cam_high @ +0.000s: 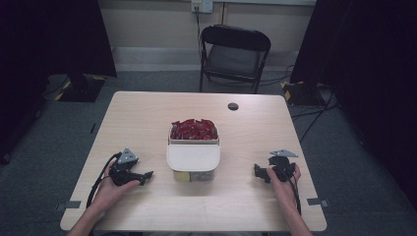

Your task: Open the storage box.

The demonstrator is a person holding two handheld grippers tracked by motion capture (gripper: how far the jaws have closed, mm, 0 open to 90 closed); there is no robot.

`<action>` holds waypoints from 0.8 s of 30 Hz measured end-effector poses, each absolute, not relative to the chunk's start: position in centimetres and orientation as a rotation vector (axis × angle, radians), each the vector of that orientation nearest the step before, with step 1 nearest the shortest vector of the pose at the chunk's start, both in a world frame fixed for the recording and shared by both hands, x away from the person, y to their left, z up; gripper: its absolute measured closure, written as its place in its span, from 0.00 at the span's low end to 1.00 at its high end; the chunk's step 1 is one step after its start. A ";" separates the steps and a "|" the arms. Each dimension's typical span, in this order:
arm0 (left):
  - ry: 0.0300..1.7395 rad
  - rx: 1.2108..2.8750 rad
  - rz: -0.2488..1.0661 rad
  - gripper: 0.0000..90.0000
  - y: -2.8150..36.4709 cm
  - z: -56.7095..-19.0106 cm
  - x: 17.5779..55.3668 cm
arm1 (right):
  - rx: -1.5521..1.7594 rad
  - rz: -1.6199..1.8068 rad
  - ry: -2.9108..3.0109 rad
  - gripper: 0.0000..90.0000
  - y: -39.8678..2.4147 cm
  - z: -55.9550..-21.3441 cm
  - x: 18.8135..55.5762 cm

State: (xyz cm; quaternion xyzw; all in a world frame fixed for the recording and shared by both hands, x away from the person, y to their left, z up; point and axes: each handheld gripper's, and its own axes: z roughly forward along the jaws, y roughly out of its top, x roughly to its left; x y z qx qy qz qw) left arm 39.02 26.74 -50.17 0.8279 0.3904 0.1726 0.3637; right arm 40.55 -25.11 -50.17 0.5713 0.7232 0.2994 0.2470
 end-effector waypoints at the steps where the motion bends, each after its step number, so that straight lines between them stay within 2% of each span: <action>1: 1.005 2.129 0.445 0.17 26.7 -50.2 39.0 | 1.558 0.817 1.974 0.01 -25.1 -50.2 40.5; 15: 1.003 2.130 0.439 0.16 26.7 -50.2 39.1 | 1.565 0.813 1.963 0.01 -25.0 -50.2 40.6; 18: 1.003 2.131 0.439 0.16 26.7 -50.2 39.1 | 1.552 0.823 1.970 0.07 -24.9 -50.1 40.6; 20: 1.003 2.130 0.438 0.16 26.7 -50.2 39.1 | 1.547 0.835 1.965 0.19 -24.8 -49.8 40.4; 22: 1.003 2.130 0.438 0.16 26.7 -50.2 39.1 | 1.538 0.823 1.978 0.14 -24.7 -49.7 40.4; 24: 1.003 2.130 0.439 0.16 26.7 -50.2 39.1 | 1.547 0.814 1.992 0.18 -24.7 -49.5 40.4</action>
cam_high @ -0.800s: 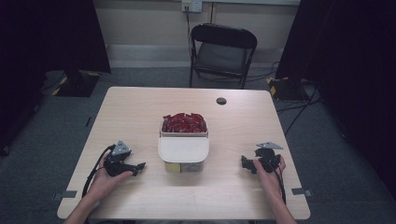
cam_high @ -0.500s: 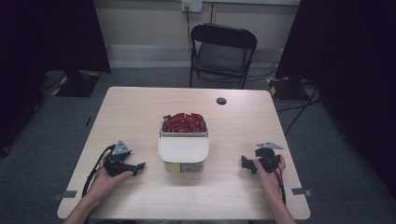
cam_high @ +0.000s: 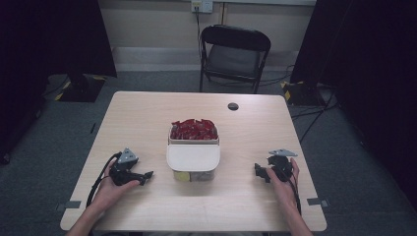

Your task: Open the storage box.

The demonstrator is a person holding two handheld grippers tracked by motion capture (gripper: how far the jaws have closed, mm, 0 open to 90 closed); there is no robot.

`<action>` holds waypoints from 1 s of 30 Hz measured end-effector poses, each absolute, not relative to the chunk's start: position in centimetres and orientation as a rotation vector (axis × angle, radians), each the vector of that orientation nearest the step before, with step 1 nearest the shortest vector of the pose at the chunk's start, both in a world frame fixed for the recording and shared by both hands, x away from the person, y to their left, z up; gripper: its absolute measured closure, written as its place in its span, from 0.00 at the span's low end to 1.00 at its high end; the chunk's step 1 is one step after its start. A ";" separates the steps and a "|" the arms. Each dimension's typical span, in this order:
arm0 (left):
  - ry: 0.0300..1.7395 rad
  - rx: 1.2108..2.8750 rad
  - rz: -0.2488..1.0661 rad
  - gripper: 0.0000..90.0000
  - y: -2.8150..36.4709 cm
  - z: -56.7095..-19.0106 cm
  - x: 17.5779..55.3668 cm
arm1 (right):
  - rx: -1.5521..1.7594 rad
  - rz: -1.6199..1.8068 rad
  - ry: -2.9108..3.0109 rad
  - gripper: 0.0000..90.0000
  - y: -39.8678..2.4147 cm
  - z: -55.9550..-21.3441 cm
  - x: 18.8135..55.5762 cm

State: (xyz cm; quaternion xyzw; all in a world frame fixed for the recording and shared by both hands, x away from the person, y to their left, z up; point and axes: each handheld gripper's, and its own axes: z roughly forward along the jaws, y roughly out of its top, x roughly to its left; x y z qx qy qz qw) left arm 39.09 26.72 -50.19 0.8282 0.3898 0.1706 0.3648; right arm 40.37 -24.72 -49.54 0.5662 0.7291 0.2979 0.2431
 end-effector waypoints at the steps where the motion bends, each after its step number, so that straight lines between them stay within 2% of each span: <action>1: 1.002 2.130 0.438 0.16 26.7 -50.2 39.1 | 1.553 0.822 1.990 0.15 -24.7 -49.4 40.3; 30: 1.002 2.130 0.440 0.16 26.7 -50.2 39.1 | 1.367 1.019 2.047 0.16 -21.0 -45.5 38.1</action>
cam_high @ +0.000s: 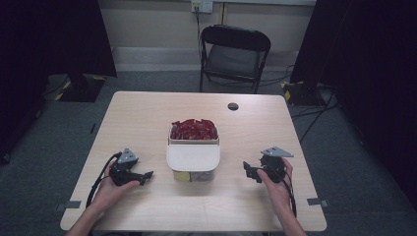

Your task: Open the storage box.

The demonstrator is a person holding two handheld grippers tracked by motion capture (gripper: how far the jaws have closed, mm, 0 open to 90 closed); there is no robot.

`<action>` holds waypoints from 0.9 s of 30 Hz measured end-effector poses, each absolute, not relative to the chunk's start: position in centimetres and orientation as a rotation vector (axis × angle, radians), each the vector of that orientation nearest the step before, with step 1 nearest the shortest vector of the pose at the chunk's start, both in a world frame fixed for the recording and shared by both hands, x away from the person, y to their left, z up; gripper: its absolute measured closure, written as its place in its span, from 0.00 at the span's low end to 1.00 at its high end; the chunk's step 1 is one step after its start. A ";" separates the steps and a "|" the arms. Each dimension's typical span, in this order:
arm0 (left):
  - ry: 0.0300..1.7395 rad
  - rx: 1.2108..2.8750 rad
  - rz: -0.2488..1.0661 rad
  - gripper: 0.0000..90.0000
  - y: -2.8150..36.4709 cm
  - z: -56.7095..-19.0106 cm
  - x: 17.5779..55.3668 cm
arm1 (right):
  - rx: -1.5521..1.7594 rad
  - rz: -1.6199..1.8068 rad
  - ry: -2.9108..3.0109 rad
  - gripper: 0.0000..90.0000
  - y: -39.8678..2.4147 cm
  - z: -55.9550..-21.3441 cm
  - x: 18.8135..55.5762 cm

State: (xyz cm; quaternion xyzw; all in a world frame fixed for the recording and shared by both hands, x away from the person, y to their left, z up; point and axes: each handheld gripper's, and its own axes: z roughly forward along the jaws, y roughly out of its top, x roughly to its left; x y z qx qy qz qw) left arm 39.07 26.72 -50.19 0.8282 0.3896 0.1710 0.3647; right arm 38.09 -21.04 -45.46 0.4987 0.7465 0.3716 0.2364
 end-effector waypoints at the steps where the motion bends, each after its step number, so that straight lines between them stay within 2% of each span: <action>1: 1.003 2.130 0.440 0.16 26.7 -50.2 39.1 | 1.355 1.027 2.051 0.16 -20.8 -45.3 38.0; 27: 1.002 2.130 0.439 0.16 26.7 -50.2 39.1 | 1.125 1.193 2.221 0.16 -15.1 -43.6 35.4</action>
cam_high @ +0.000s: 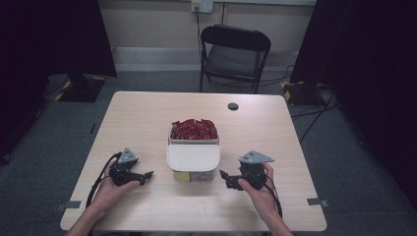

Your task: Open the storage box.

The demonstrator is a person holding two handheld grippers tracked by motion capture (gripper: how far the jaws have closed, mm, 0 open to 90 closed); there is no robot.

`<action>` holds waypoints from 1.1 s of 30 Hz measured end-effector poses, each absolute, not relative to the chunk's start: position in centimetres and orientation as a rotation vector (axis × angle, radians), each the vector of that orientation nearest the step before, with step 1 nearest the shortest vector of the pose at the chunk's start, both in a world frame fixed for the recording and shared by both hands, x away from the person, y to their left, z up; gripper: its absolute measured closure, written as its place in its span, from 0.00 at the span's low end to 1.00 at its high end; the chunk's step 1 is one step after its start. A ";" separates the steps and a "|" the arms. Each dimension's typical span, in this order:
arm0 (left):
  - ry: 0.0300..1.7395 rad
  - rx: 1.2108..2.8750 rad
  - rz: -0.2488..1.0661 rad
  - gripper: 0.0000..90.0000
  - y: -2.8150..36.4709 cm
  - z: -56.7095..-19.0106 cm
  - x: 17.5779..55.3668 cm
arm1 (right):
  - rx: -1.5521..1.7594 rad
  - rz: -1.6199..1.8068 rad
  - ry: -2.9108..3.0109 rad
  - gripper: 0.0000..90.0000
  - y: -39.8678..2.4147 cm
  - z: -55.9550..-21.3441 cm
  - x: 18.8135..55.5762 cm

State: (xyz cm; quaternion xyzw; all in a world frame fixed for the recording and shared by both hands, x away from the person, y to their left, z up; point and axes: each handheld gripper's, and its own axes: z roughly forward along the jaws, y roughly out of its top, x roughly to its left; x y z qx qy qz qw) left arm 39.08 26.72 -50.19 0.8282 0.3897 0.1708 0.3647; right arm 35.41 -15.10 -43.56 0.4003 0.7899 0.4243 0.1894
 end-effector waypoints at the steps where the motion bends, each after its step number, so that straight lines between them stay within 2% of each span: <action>1: 1.002 2.130 0.439 0.16 26.7 -50.2 39.1 | 1.125 1.200 2.225 0.16 -15.0 -43.5 35.4; 19: 1.002 2.131 0.439 0.16 26.7 -50.2 39.1 | 1.069 1.211 2.302 0.16 -11.9 -44.0 35.4; 33: 1.003 2.130 0.439 0.16 26.7 -50.2 39.1 | 1.086 1.242 2.282 0.15 -11.8 -43.9 36.2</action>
